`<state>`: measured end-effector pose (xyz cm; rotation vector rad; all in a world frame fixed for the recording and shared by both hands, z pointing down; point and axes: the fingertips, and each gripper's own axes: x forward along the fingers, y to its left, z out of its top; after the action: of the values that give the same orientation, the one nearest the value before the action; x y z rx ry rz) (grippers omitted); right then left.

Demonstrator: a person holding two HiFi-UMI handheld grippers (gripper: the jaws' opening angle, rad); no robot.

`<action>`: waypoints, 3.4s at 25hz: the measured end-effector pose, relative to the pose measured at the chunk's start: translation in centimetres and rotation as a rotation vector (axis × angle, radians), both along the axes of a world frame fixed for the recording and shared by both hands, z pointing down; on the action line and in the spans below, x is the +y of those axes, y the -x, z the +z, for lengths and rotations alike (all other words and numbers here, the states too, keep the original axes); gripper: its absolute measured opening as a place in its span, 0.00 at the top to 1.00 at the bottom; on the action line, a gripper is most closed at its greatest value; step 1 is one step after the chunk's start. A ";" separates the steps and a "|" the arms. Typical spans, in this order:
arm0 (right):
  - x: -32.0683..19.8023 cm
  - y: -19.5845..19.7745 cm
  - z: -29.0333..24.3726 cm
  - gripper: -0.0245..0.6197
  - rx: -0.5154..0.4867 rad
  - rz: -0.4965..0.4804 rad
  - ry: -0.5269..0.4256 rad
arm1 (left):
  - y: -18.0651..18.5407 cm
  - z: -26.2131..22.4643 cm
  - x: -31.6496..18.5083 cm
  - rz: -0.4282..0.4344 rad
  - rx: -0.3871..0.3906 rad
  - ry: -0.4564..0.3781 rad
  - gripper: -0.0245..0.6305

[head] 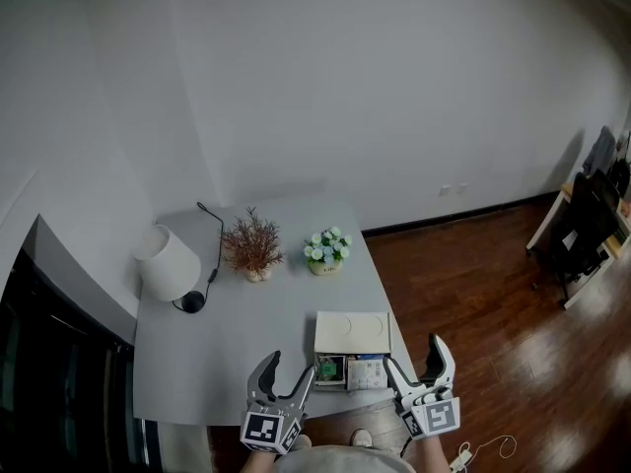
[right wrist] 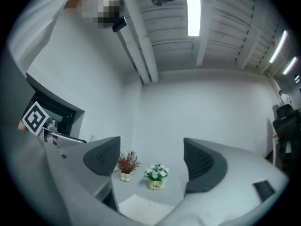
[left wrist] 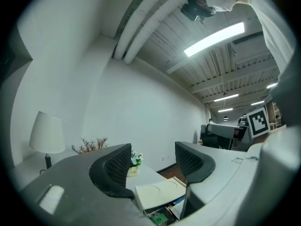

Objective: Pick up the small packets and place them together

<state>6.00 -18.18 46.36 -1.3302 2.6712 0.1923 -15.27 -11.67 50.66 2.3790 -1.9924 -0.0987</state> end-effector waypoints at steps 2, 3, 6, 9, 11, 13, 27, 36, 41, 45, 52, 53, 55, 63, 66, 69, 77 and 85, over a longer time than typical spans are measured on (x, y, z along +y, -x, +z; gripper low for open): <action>0.6 0.0 -0.1 0.29 0.020 0.005 -0.011 | 0.0 -0.4 -0.1 -0.005 -0.036 -0.012 0.54; 0.8 0.0 0.2 0.29 0.030 0.007 -0.008 | 0.0 -0.5 -0.1 -0.005 -0.044 -0.015 0.53; 1.1 -0.3 1.3 0.31 0.028 0.007 0.025 | -0.1 -0.5 -0.1 0.000 -0.031 -0.017 0.53; 1.1 -0.2 2.0 0.31 0.021 0.005 0.047 | 0.0 -0.4 -0.2 0.002 -0.013 -0.012 0.53; 1.1 0.1 2.2 0.31 0.031 0.001 0.050 | 0.0 -0.3 -0.3 0.005 -0.012 -0.012 0.53; 1.1 0.3 2.2 0.31 0.041 -0.003 0.049 | -0.2 -0.3 -0.3 0.012 -0.015 -0.012 0.53; 0.9 1.2 2.9 0.32 0.091 -0.014 0.054 | -0.6 -0.1 -0.5 0.024 -0.010 -0.004 0.53; 1.0 1.4 3.2 0.32 0.097 -0.018 0.061 | -1.0 0.2 -0.5 0.040 -0.019 0.008 0.53; 1.1 1.5 3.5 0.32 0.100 -0.019 0.069 | -1.1 0.6 -0.5 0.048 -0.031 0.021 0.53; 1.1 1.4 3.5 0.33 0.086 -0.019 0.070 | -1.6 1.8 -0.7 0.069 -0.083 0.060 0.53; 1.0 0.6 3.6 0.34 0.065 -0.010 0.076 | -4.9 13.7 -2.0 0.249 -0.144 0.419 0.42; 1.0 0.4 3.7 0.34 0.065 -0.007 0.078 | -5.2 16.0 -2.3 0.266 -0.195 0.481 0.42; 1.0 -0.1 3.8 0.34 0.064 -0.002 0.083 | -5.9 19.9 -2.9 0.294 -0.268 0.578 0.43; 1.8 -1.8 6.6 0.34 0.112 -0.002 0.158 | -9.2 26.7 -5.8 0.405 -0.375 0.766 0.50; 2.1 -2.6 7.2 0.34 0.118 0.005 0.164 | -9.8 29.2 -6.4 0.407 -0.429 0.852 0.50; 2.2 -3.3 7.4 0.34 0.124 0.013 0.166 | -9.8 31.0 -7.1 0.381 -0.475 0.925 0.52; 2.3 -5.2 7.1 0.34 0.121 0.036 0.175 | -9.8 33.8 -7.7 0.315 -0.531 1.042 0.57; 2.1 -5.2 7.4 0.34 0.104 0.019 0.169 | -9.0 31.9 -8.2 0.238 -0.469 0.942 0.80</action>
<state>11.19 -16.05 53.73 -1.4316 2.8169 0.0389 -6.22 -19.91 82.61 2.0161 -1.3338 1.1989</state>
